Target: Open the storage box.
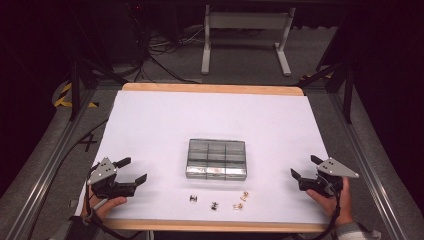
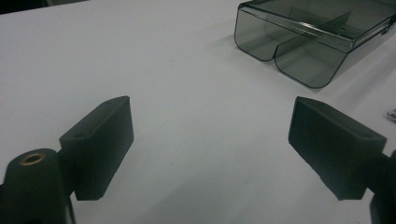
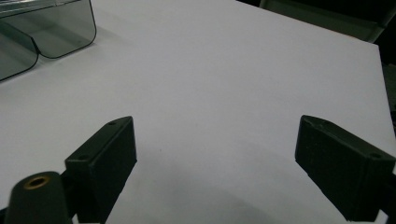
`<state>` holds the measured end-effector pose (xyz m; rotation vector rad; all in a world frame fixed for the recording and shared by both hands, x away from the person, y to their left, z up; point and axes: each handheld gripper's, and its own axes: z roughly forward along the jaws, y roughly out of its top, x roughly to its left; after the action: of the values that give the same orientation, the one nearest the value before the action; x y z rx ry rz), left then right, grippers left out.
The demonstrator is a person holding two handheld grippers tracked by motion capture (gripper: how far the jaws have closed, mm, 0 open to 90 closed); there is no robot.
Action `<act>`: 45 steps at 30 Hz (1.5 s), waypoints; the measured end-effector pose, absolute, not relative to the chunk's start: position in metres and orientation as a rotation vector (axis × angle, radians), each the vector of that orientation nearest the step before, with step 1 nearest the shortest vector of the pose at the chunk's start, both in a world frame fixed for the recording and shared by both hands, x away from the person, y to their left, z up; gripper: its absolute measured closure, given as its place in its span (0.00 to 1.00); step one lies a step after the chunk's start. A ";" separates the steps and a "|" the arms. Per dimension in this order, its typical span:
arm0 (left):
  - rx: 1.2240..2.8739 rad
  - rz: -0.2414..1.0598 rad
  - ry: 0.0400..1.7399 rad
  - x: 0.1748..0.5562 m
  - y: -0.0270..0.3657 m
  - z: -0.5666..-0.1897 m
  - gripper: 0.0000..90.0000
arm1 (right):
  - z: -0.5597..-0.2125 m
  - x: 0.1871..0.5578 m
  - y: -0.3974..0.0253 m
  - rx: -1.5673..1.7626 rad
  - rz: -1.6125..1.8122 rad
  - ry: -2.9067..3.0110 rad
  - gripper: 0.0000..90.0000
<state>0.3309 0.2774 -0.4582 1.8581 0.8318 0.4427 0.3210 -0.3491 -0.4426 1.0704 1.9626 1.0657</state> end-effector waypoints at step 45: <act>2.123 0.347 0.580 0.387 0.173 -0.434 0.99 | -0.394 0.356 -0.243 0.861 1.233 2.333 0.59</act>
<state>0.3867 0.1730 -0.4344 2.1229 0.5798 0.3470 0.3556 -0.2430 -0.3942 0.8614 2.3334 1.2327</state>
